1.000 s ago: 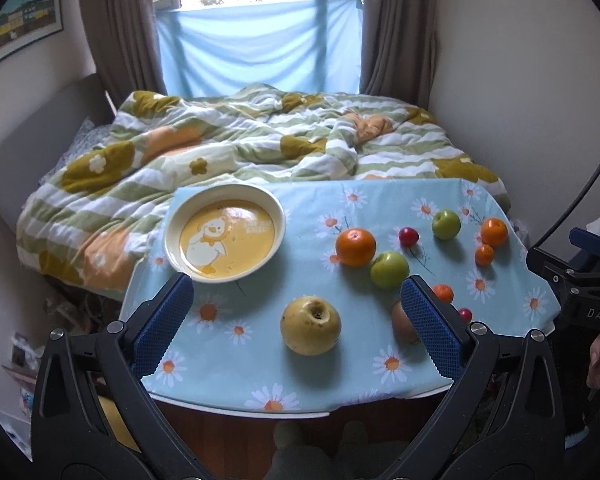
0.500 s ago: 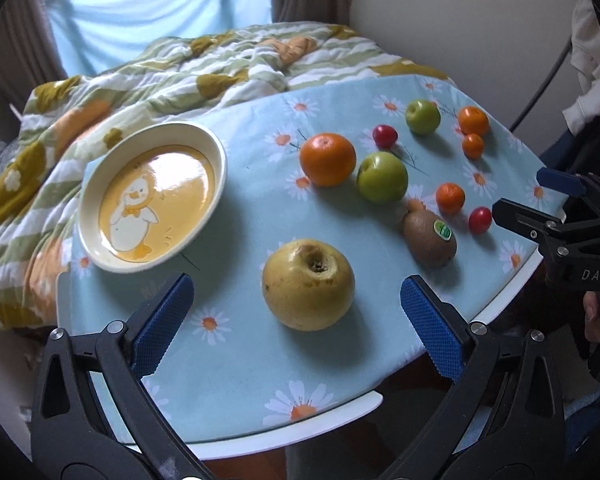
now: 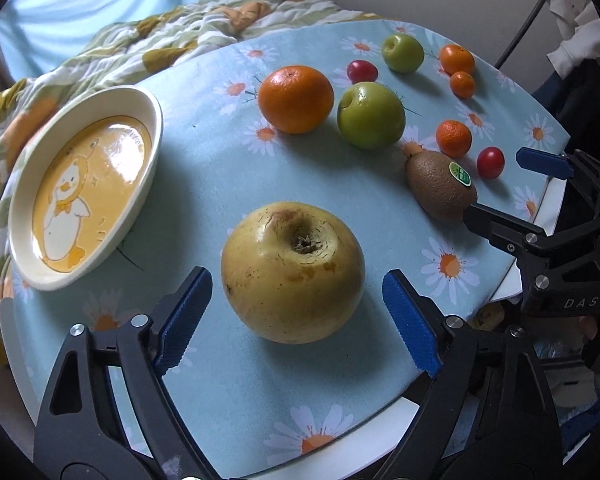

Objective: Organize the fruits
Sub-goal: 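Grasp the yellow pear with the left tool while the right tool grasps the kiwi, then carry the pear into the duck bowl and open the left tool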

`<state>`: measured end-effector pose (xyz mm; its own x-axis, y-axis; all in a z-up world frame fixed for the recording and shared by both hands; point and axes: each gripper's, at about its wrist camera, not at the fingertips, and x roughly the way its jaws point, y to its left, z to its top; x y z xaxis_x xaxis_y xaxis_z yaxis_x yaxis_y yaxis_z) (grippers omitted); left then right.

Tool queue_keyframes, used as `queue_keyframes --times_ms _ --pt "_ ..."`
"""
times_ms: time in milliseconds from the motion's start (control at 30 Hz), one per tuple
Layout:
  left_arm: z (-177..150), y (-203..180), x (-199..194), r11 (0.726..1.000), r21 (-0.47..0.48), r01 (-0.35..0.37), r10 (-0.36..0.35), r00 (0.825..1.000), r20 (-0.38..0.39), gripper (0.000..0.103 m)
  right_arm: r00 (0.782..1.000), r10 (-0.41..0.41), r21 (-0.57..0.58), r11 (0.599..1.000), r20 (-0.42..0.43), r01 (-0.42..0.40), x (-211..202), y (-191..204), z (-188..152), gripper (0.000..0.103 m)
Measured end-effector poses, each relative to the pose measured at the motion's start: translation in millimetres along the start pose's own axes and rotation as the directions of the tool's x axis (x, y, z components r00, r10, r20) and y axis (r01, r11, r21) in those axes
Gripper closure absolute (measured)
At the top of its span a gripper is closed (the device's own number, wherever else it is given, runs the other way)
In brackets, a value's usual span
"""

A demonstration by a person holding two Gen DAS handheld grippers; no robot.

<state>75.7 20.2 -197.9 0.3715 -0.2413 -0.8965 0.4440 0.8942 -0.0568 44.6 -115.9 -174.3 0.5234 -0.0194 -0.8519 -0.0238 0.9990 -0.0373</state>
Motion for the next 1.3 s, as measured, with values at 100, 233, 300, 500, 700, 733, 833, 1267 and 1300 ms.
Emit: queue_keyframes --times_ms 100,233,300,500,700,733,833,1267,1300 --pt "1.3 -1.4 4.9 1.000 0.005 0.003 -0.003 1.000 -0.002 0.010 1.000 0.009 -0.031 0.999 -0.007 -0.009 5.0 4.2 -0.6 0.010" --pt "2.7 -0.4 12.6 1.000 -0.010 0.001 -0.001 1.000 -0.010 0.012 0.999 0.016 -0.067 0.998 -0.035 -0.018 15.3 9.4 -0.1 0.020" --pt "3.3 1.7 16.2 1.000 -0.021 -0.012 0.012 1.000 -0.015 0.020 0.998 0.028 -0.075 0.997 -0.047 -0.031 18.7 9.3 0.5 0.027" --pt "3.4 0.5 21.5 0.999 -0.022 -0.035 0.035 0.999 -0.017 0.021 0.995 0.070 -0.082 0.994 -0.075 -0.076 31.3 9.5 1.2 0.030" --pt "4.5 -0.7 22.5 0.997 -0.053 -0.064 0.063 0.998 -0.027 0.021 0.988 0.122 -0.088 0.988 -0.097 -0.131 37.7 9.0 3.5 0.037" --pt "4.9 -1.3 22.7 0.996 -0.061 -0.071 0.069 0.997 -0.029 0.021 0.987 0.126 -0.092 0.987 -0.098 -0.135 38.4 9.2 4.6 0.037" --pt "3.9 -3.1 22.2 0.993 -0.072 -0.090 0.088 0.996 -0.027 0.021 0.984 0.144 -0.100 0.983 -0.101 -0.154 40.1 8.3 7.4 0.037" --pt "-1.5 -6.9 18.6 0.968 -0.200 -0.149 0.147 0.989 -0.025 0.022 0.975 0.206 -0.201 0.955 -0.087 -0.219 41.4 11.0 13.4 0.059" --pt "-1.9 -7.9 18.2 0.965 -0.208 -0.157 0.155 0.987 -0.026 0.022 0.972 0.217 -0.208 0.951 -0.085 -0.231 40.7 9.7 13.4 0.060"
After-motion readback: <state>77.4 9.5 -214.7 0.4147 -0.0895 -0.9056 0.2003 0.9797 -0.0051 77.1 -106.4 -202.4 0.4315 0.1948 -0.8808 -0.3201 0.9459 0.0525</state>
